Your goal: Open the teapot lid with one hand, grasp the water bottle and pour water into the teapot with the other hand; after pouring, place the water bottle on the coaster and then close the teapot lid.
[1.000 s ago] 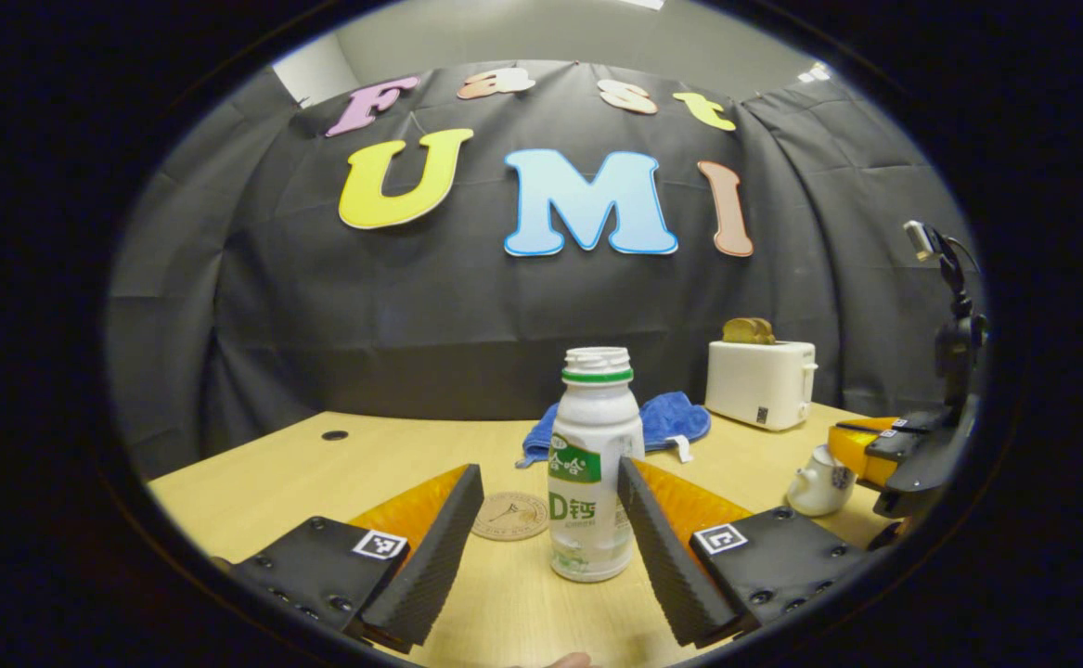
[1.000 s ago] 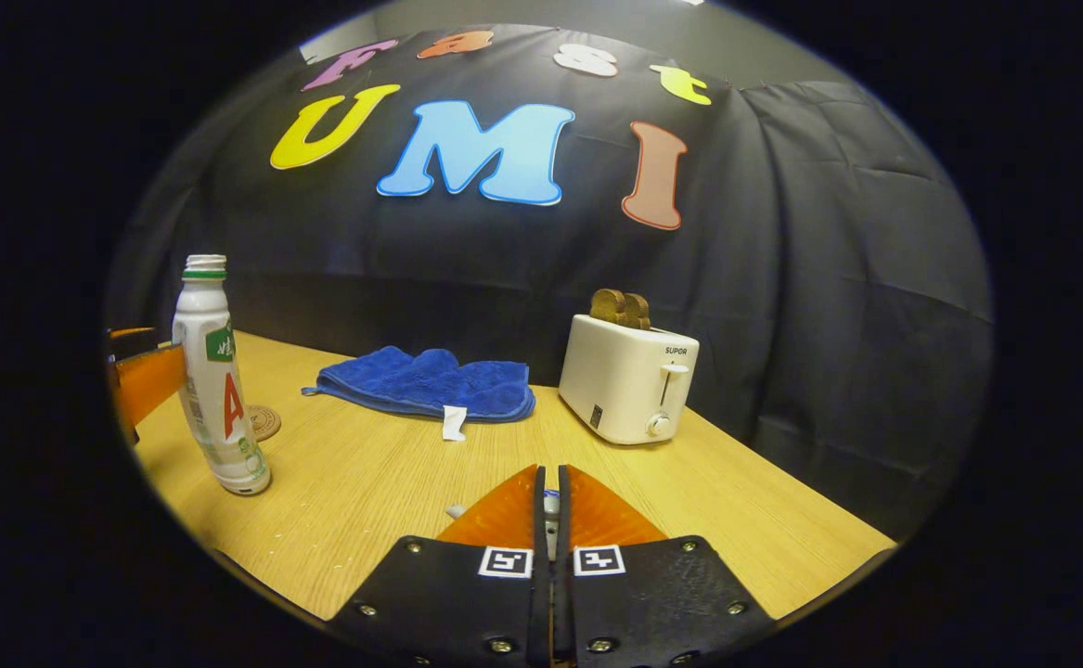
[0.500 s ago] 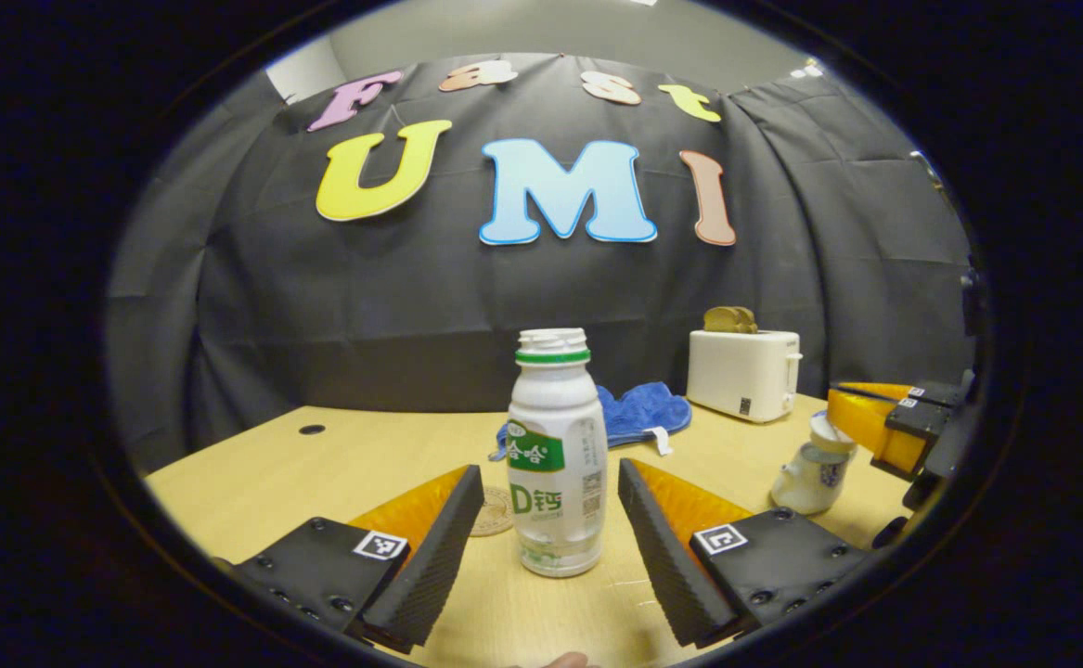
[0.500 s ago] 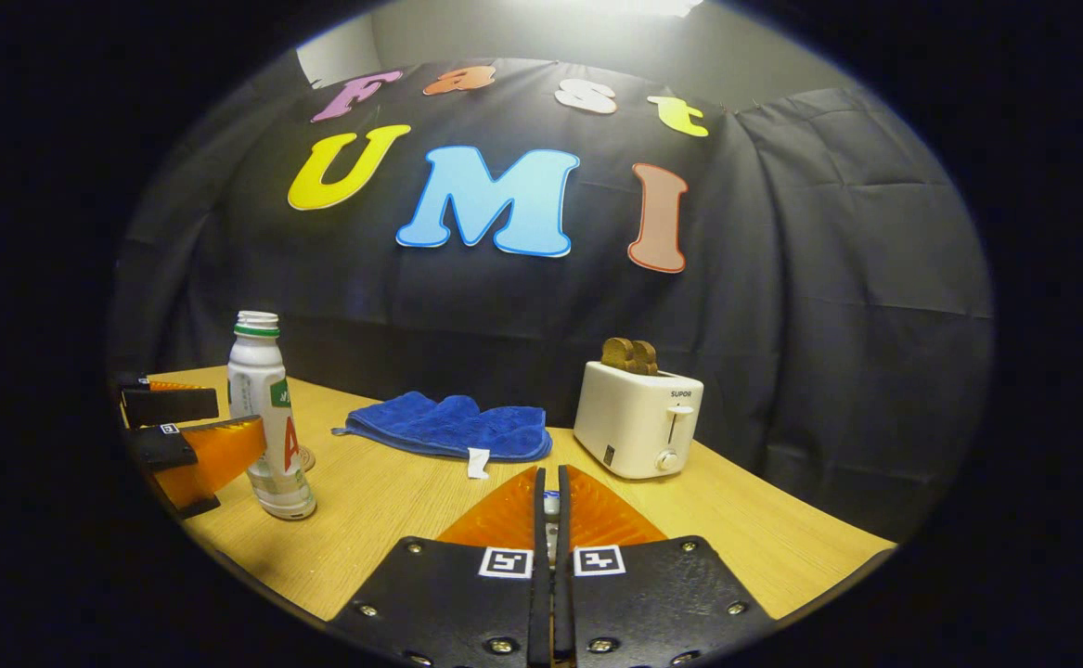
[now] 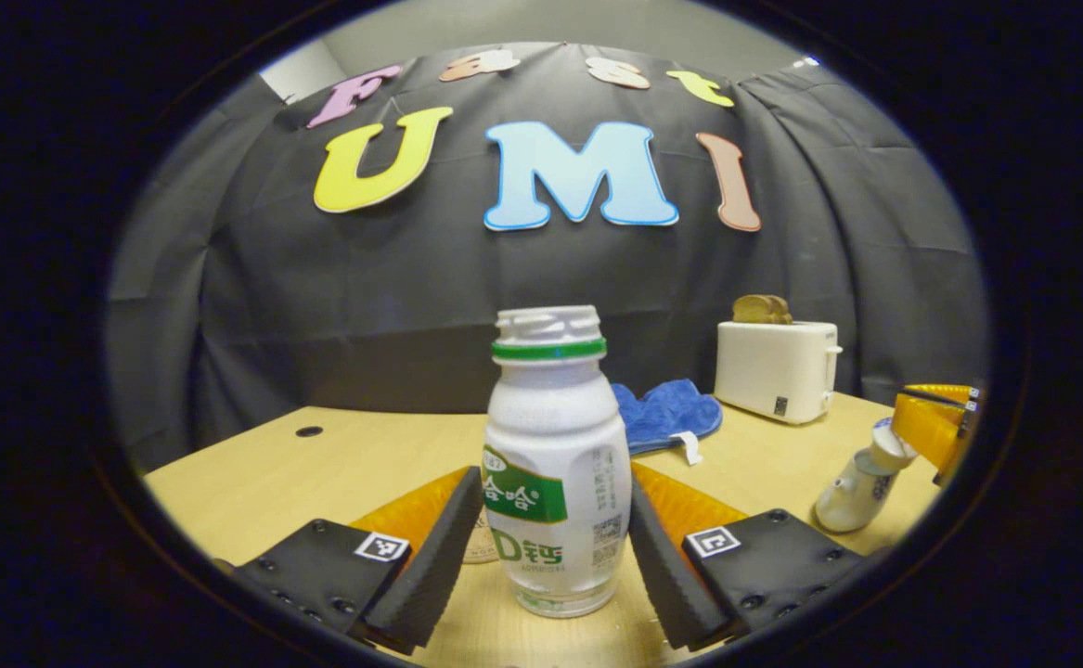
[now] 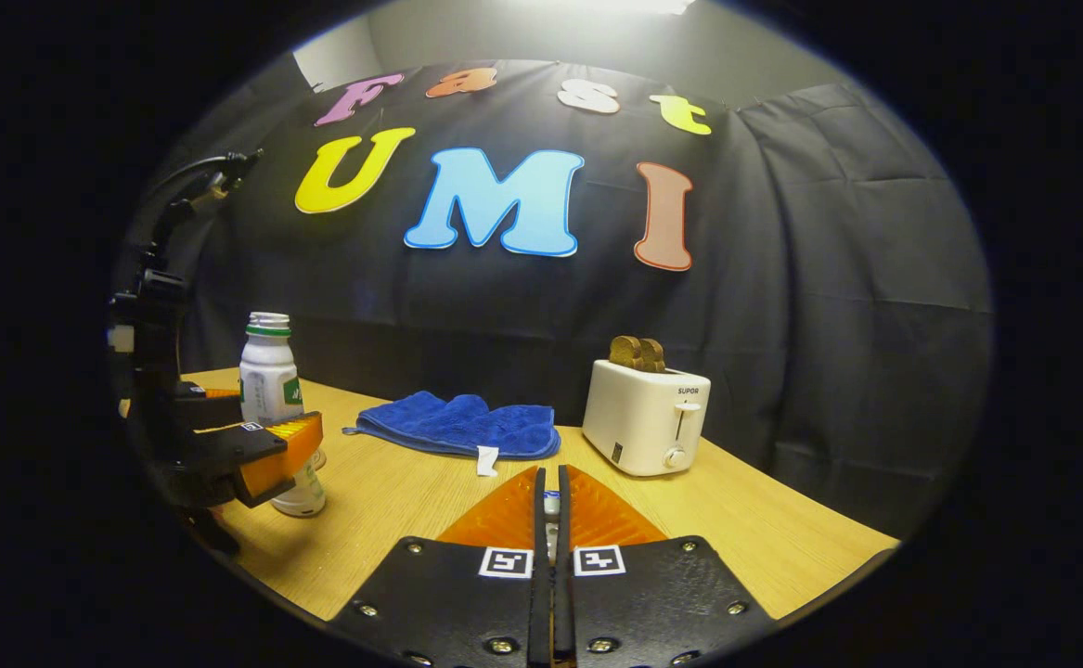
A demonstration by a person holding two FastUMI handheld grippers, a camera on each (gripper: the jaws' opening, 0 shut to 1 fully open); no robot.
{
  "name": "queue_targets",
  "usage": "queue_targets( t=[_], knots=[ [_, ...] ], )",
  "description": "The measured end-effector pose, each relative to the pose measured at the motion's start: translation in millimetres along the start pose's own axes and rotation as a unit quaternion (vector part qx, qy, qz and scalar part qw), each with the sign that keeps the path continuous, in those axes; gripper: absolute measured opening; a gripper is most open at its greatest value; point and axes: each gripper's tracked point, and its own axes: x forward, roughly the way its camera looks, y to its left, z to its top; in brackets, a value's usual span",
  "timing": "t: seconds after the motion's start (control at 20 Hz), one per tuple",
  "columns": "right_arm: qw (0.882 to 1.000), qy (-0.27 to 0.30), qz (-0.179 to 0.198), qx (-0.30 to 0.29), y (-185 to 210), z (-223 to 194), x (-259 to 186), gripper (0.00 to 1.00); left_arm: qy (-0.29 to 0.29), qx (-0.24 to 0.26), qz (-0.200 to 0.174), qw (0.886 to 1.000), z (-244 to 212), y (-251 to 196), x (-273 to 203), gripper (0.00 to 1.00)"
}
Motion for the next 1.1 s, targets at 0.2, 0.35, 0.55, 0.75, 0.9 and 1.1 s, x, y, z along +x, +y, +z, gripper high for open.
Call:
queue_targets(
  t=[0.2, 0.35, 0.55, 0.75, 0.9, 1.1],
  knots=[
    [1.000, -0.003, 0.012, 0.006, 4, 6, -16, 0.02, 0.005, -0.005, -0.019, 1.000, 2, -1, -11, 0.83],
    [0.999, -0.009, 0.030, 0.027, 9, 11, -45, 0.02, 0.013, 0.009, -0.043, 0.999, 2, -4, -19, 0.80],
    [0.999, 0.008, 0.035, 0.040, 7, -5, -83, 0.02, -0.001, 0.070, -0.049, 0.996, 10, -10, -30, 0.76],
    [0.998, 0.014, 0.038, 0.051, 6, -13, -112, 0.02, -0.008, 0.119, -0.038, 0.992, 18, -17, -30, 0.79],
    [0.998, -0.002, 0.028, 0.050, -1, -9, -130, 0.02, -0.023, 0.175, -0.031, 0.984, 29, -28, -25, 0.76],
    [0.998, -0.022, 0.014, 0.052, -13, -4, -150, 0.02, -0.031, 0.266, -0.031, 0.963, 36, -46, -16, 0.80]
  ],
)
